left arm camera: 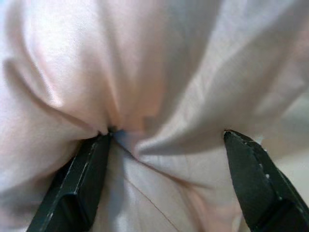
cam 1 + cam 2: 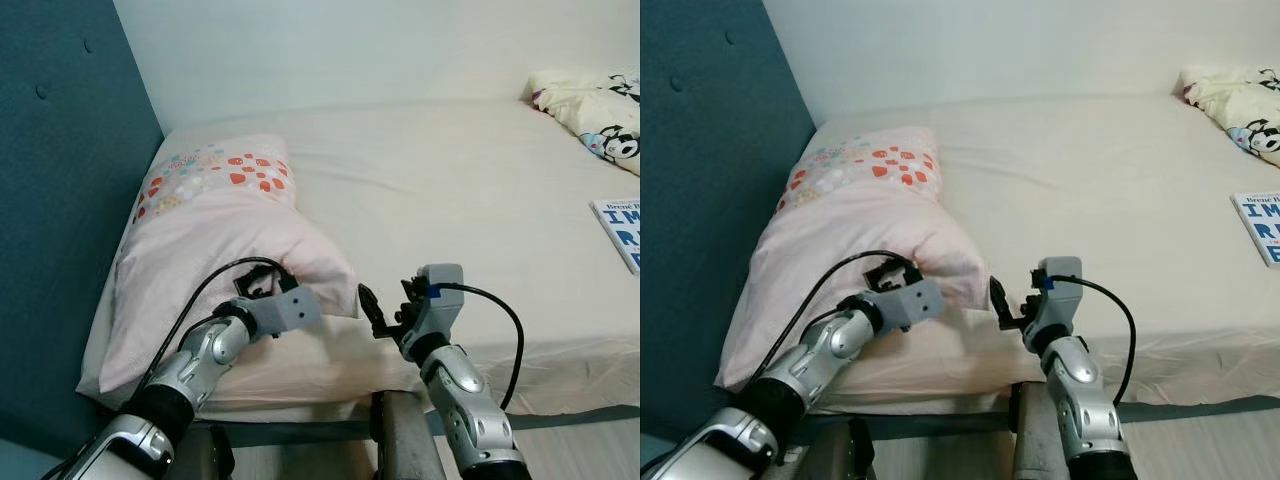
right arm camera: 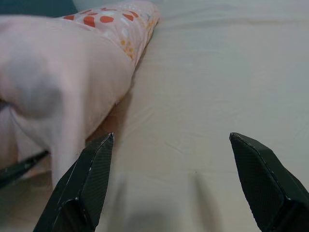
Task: Clean up the room
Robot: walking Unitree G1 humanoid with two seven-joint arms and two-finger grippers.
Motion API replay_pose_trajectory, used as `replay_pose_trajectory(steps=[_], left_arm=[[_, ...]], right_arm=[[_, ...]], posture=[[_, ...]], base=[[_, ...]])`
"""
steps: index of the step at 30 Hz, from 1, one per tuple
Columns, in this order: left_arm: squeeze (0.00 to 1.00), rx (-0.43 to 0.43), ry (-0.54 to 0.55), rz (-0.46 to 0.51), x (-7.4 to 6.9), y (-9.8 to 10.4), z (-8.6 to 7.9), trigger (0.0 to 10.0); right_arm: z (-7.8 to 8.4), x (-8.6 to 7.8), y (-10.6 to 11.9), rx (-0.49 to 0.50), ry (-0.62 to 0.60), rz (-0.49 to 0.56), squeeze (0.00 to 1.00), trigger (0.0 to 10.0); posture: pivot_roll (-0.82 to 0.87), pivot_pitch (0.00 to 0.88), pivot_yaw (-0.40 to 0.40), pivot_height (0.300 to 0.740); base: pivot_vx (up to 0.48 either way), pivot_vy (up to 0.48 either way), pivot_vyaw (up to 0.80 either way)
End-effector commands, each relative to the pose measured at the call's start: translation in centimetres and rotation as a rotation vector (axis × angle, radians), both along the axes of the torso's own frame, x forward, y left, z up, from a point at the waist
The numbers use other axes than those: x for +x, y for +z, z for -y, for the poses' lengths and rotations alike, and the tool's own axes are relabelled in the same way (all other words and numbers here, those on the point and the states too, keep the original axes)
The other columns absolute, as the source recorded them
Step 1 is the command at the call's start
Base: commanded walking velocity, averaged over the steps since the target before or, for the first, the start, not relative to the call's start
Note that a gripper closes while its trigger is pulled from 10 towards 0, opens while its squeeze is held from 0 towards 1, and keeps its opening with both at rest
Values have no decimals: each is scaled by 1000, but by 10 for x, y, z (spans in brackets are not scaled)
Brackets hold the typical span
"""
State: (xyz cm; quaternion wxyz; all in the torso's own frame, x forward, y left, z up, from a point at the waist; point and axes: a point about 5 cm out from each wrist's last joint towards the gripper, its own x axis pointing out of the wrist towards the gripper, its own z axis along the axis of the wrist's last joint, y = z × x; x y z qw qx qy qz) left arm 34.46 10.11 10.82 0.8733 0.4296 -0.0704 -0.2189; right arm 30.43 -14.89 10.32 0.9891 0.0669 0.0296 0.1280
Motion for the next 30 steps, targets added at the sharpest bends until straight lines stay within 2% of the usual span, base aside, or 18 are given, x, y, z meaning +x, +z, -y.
replay_pose_trajectory(steps=[1,7,12,14,15,16,17,19,20,21,22,23,24,25,26,27,29,30], left_arm=[[0,-45,57,37,8,11,-5,10000],[0,-41,113,90,15,18,-13,10000],[0,-23,113,62,11,9,-15,10000],[0,39,114,23,5,-7,-22,10000],[0,39,114,23,5,-7,-22,10000],[0,117,146,-25,-1,-23,-40,10000],[0,154,183,-51,-4,-32,-55,10000],[0,154,183,-51,-4,-32,-55,10000],[0,177,208,-68,-7,-37,-64,10000],[0,177,208,-68,-7,-37,-64,10000],[0,207,257,-92,-10,-42,-81,10000],[0,245,339,-121,-14,-47,-107,10000],[0,245,339,-121,-14,-47,-107,10000],[0,273,418,-139,-19,-49,-131,10000],[0,273,418,-139,-19,-49,-131,10000],[0,294,491,-148,-23,-47,-152,10000],[0,294,491,-148,-23,-47,-152,10000],[0,310,554,-147,-25,-44,-169,10000]], right_arm=[[-1,-4,-4,2,-1,-17,0,10000],[-2,-4,-4,2,3,-21,0,10000],[0,-5,-5,-2,0,-24,0,10000],[0,-6,-5,-4,1,-27,0,10000],[0,-6,-5,-4,1,-27,0,10000],[-1,-5,-5,-2,6,-28,0,10000],[-2,-5,-5,-2,11,-28,0,10000],[-2,-5,-5,-2,11,-28,0,10000],[-3,-5,-5,-2,14,-28,0,10000],[-3,-5,-5,-2,14,-28,0,10000],[-4,-4,-5,-2,18,-28,0,10000],[-4,-4,-5,-1,23,-29,0,10000],[-4,-4,-5,-1,23,-29,0,10000],[-5,-2,-5,0,28,-29,0,10000],[-5,-2,-5,0,28,-29,0,10000],[-6,-1,-4,2,33,-26,0,10000],[-6,-1,-4,2,33,-26,0,10000],[-8,1,-3,2,40,-22,0,10000]], posture=[[-121,194,30,559],[-123,195,30,559],[-126,197,29,559],[-126,197,29,559],[-126,197,29,559],[-125,195,28,559],[-121,192,26,559],[-121,192,26,559],[-121,192,26,559],[-121,192,26,559],[-116,189,25,559],[-110,183,23,559],[-110,183,23,559],[-106,175,22,559],[-106,175,22,559],[-104,172,21,559],[-104,172,21,559],[-100,162,18,559]], base=[[0,0,0],[0,0,0],[0,0,0],[0,0,0],[0,0,0],[0,0,0],[0,0,0],[0,0,0],[0,0,0],[0,0,0],[0,0,0],[0,0,0],[0,0,0],[0,0,0],[0,0,0],[0,0,0],[0,0,0],[0,0,0]])
